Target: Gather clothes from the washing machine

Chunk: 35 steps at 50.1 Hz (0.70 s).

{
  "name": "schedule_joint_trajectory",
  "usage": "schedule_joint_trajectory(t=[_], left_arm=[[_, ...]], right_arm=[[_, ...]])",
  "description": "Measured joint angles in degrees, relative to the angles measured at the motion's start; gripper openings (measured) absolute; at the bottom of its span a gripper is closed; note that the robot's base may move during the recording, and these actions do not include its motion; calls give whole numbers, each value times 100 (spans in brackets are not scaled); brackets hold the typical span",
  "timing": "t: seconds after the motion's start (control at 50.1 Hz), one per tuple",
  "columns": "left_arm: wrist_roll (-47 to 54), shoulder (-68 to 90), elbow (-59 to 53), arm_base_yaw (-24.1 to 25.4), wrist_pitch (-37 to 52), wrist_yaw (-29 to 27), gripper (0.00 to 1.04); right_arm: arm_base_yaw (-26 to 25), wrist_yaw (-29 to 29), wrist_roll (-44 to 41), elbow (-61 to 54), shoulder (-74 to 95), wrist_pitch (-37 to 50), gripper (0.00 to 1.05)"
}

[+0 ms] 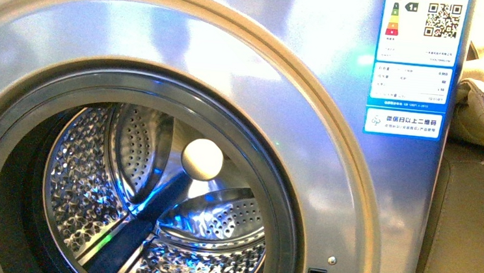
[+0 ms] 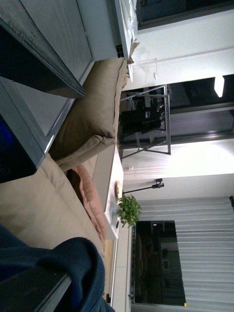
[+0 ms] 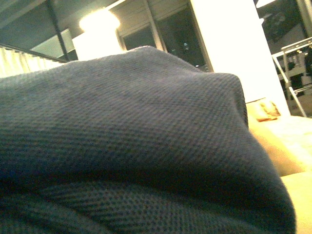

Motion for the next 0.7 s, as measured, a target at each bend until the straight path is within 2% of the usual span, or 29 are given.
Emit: schedule_joint_trajectory(t=[0.02, 0.12, 0.22, 0.459, 0.579, 0.699], left_arm=[[0, 9, 0, -7, 0, 7, 98], [-4, -2, 2, -2, 0, -146, 98], [-4, -74, 39, 15, 2, -166, 98], [-4, -28, 48, 46, 2, -210, 98], [-4, -28, 48, 44, 2, -208, 98], [-4, -35, 48, 44, 2, -201, 98]], right_arm=[[-313, -166, 107, 33, 63, 61, 10], [-1141, -369, 435, 57, 313, 151, 10], [-1624, -437, 627, 24, 656, 254, 10], [-2190, -1091, 715, -273, 682, 442, 10], [-2352, -1423, 284, -828, 570, 219, 10], [-2345, -1480, -409, -1453, 769, -144, 10]])
